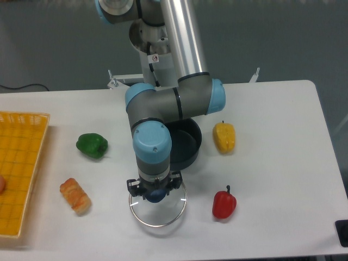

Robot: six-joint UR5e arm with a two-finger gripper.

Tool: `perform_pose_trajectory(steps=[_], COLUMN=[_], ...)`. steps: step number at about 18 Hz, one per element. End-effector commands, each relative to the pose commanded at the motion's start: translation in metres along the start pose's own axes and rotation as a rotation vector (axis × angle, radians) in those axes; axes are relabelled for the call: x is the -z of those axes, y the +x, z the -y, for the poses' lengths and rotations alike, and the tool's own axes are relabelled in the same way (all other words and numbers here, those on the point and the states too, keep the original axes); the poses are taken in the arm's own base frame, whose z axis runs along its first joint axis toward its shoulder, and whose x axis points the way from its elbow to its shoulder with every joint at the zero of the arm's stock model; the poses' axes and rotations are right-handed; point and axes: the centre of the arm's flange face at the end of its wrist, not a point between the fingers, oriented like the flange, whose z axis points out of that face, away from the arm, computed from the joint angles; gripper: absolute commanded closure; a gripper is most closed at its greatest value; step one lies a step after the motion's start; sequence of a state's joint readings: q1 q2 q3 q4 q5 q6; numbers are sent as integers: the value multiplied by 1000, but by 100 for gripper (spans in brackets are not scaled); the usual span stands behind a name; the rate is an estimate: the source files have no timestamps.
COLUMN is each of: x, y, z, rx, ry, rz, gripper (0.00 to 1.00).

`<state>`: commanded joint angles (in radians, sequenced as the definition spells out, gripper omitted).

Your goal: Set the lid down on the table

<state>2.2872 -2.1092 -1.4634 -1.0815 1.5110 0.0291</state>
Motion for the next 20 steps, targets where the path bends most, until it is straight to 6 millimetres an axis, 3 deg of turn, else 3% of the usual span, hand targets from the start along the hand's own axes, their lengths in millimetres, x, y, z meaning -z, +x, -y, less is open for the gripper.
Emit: perform_pose_trajectory(steps=[13,20], x=[-3,-17], y=[1,4], z=[-1,-1], rx=[-1,-6], ry=[-3,-22], rz=[1,1], gripper=[60,60])
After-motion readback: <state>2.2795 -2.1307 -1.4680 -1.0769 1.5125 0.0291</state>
